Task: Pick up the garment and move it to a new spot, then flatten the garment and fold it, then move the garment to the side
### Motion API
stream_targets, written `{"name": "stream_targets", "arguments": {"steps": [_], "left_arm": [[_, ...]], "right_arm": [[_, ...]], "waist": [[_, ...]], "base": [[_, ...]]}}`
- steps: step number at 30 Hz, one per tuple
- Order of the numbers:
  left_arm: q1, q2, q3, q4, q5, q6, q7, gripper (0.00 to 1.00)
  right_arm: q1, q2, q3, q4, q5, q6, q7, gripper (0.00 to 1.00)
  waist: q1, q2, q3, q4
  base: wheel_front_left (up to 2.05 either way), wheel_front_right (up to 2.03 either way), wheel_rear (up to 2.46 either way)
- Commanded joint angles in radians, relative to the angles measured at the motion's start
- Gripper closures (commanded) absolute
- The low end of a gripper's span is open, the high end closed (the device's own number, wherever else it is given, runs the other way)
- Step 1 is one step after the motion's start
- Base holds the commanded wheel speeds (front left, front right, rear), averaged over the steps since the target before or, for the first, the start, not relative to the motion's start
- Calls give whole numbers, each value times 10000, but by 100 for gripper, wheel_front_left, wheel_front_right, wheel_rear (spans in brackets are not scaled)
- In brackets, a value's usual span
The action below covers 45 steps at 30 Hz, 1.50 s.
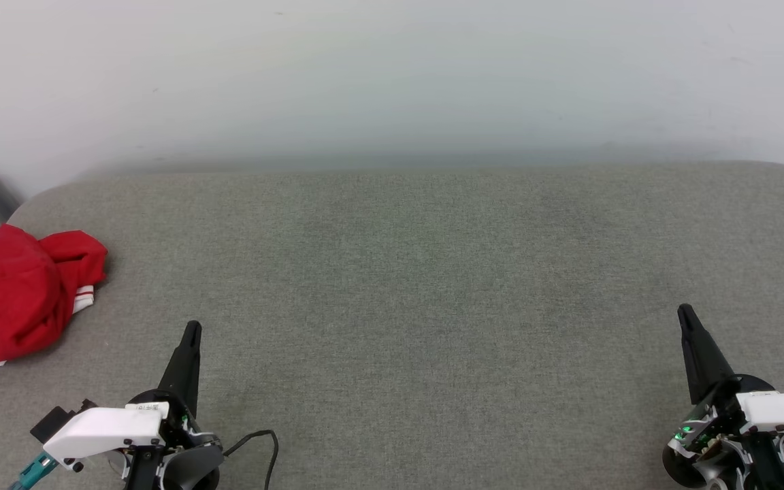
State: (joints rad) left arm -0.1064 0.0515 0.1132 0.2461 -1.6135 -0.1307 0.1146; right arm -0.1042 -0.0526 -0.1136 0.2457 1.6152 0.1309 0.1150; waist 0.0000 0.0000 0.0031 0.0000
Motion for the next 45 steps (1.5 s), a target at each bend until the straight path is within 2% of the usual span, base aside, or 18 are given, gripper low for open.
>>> {"name": "stream_targets", "arguments": {"steps": [1, 45], "left_arm": [[-74, -17, 23, -5, 14, -24, 10, 100], [-74, -18, 22, -5, 14, -24, 10, 100]], "right_arm": [[-124, 44, 4, 8, -45, -3, 7, 100], [-125, 44, 4, 8, -46, -3, 7, 100]], "waist": [[0, 0, 0, 0], [0, 0, 0, 0]], "base": [[0, 0, 0], [0, 0, 0]]}}
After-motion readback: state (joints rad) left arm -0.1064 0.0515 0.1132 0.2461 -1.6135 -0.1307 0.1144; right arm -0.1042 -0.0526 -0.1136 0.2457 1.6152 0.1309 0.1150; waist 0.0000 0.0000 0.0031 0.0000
